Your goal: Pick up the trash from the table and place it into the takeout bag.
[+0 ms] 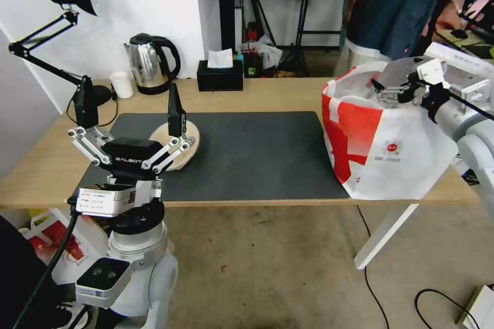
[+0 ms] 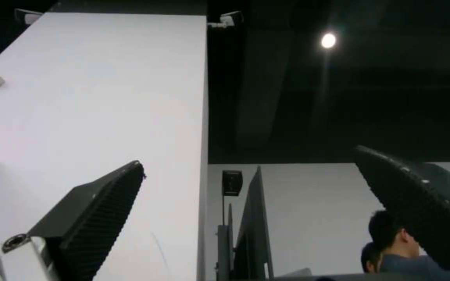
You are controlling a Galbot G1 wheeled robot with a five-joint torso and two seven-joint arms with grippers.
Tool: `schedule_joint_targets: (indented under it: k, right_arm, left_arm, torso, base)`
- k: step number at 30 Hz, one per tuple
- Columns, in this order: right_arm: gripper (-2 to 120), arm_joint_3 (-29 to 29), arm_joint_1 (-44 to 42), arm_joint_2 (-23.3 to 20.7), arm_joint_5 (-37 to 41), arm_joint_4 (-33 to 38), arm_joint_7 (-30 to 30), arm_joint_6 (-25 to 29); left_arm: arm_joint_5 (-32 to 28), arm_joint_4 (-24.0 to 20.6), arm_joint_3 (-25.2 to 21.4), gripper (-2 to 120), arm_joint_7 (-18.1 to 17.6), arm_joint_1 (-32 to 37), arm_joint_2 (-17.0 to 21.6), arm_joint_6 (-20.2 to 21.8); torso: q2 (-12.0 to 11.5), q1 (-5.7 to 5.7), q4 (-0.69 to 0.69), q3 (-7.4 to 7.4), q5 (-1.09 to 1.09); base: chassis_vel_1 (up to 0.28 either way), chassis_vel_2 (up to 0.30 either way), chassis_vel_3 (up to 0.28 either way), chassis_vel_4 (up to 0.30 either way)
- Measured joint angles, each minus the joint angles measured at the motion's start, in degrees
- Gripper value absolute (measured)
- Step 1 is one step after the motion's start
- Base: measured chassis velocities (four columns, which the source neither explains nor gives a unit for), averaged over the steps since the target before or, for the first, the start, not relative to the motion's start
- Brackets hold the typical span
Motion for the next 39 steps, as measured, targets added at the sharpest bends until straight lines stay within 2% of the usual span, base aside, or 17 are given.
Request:
schedule_joint_targets:
  k: [3,4,7,15,18,19,23,24,27,28,31,32,34,35,39]
  right_arm:
    - [100,0.9,-0.66,-0.1,2.5,2.22,2.99,5.36]
    - [100,0.9,-0.66,-0.1,2.5,2.22,2.99,5.36]
    - [100,1.68,-1.69,-0.13,5.11,5.08,4.93,11.61]
    - [100,2.23,-3.35,0.64,7.24,10.15,6.06,17.4]
    - [100,2.11,-4.15,1.68,7.88,12.5,7.75,22.15]
    - [100,2.11,-4.15,1.68,7.88,12.5,7.75,22.15]
    - [100,1.21,-7.05,5.31,7.41,15.37,11.14,31.12]
    - [100,1.21,-7.05,5.31,7.41,15.37,11.14,31.12]
    - [100,1.18,-11.07,9.04,4.87,17.54,12.2,36.77]
    - [100,1.18,-11.07,9.04,4.87,17.54,12.2,36.77]
    - [100,1.57,-15.75,14.03,1.13,19.95,13.19,41.46]
    - [100,1.57,-15.75,14.03,1.13,19.95,13.19,41.46]
    - [100,1.95,-18.72,17.7,-2.66,20.89,13.43,44.96]
    - [100,1.95,-18.72,17.7,-2.66,20.89,13.43,44.96]
    - [100,2.1,-23.61,23.77,-9.08,21.76,13.44,52.24]
  left_arm:
    - [0.01,-0.25,-0.01,100,0.0,0.19,0.0,0.0]
    - [0.01,-0.25,-0.01,100,0.0,0.19,0.0,0.0]
    - [0.05,-0.46,0.01,100,0.01,0.41,0.0,0.01]
    - [0.12,-0.66,0.04,100,0.05,0.75,-0.01,0.0]
    - [0.14,-0.84,-0.04,100,0.05,0.92,-0.01,-0.01]
    - [0.14,-0.84,-0.04,100,0.05,0.92,-0.01,-0.01]
    - [0.15,-0.94,-0.1,100,0.05,0.97,0.0,-0.02]
    - [0.15,-0.94,-0.1,100,0.05,0.97,0.0,-0.02]
    - [0.16,-0.94,-0.13,100,0.06,0.87,-0.01,-0.01]
    - [0.16,-0.94,-0.13,100,0.06,0.87,-0.01,-0.01]
    - [0.17,-0.94,-0.14,100,0.07,0.8,-0.01,0.0]
    - [0.17,-0.94,-0.14,100,0.07,0.8,-0.01,0.0]
    - [0.18,-0.88,-0.12,100,0.07,0.72,-0.01,0.0]
    - [0.18,-0.88,-0.12,100,0.07,0.72,-0.01,0.0]
    - [0.21,-0.63,0.06,100,0.07,0.69,-0.02,0.01]
  torso:
    - [0.0,0.0,0.0,0.0,-0.01]
    - [0.0,0.0,0.0,0.0,-0.01]
    - [0.0,0.0,0.0,0.0,-0.01]
    - [0.0,0.0,0.0,0.0,-0.01]
    - [0.0,0.0,0.0,0.0,-0.03]
    - [0.0,0.0,0.0,0.0,-0.03]
    - [0.0,0.0,0.01,0.0,-0.01]
    - [0.0,0.0,0.01,0.0,-0.01]
    - [0.0,0.0,0.0,-0.01,-0.02]
    - [0.0,0.0,0.0,-0.01,-0.02]
    - [0.0,0.0,0.0,0.0,-0.01]
    - [0.0,0.0,0.0,0.0,-0.01]
    - [0.0,0.0,-0.01,-0.01,-0.01]
    - [0.0,0.0,-0.01,-0.01,-0.01]
    - [0.0,0.0,0.0,-0.01,-0.01]
  base:
    - [0.0,0.0,0.0,0.0]
    - [0.0,0.0,0.0,0.0]
    - [0.0,0.0,0.0,0.0]
    - [0.0,0.0,0.0,0.0]
    - [0.0,0.0,0.0,0.0]
    - [0.0,0.0,0.0,0.0]
    - [0.0,0.0,0.0,0.0]
    - [0.0,0.0,0.0,0.0]
    - [0.0,0.0,0.0,0.0]
    - [0.0,0.0,0.0,0.0]
    - [0.0,0.0,0.0,0.0]
    - [0.0,0.0,0.0,0.0]
    - [0.0,0.0,0.0,0.0]
    - [0.0,0.0,0.0,0.0]
    - [0.0,0.0,0.0,0.0]
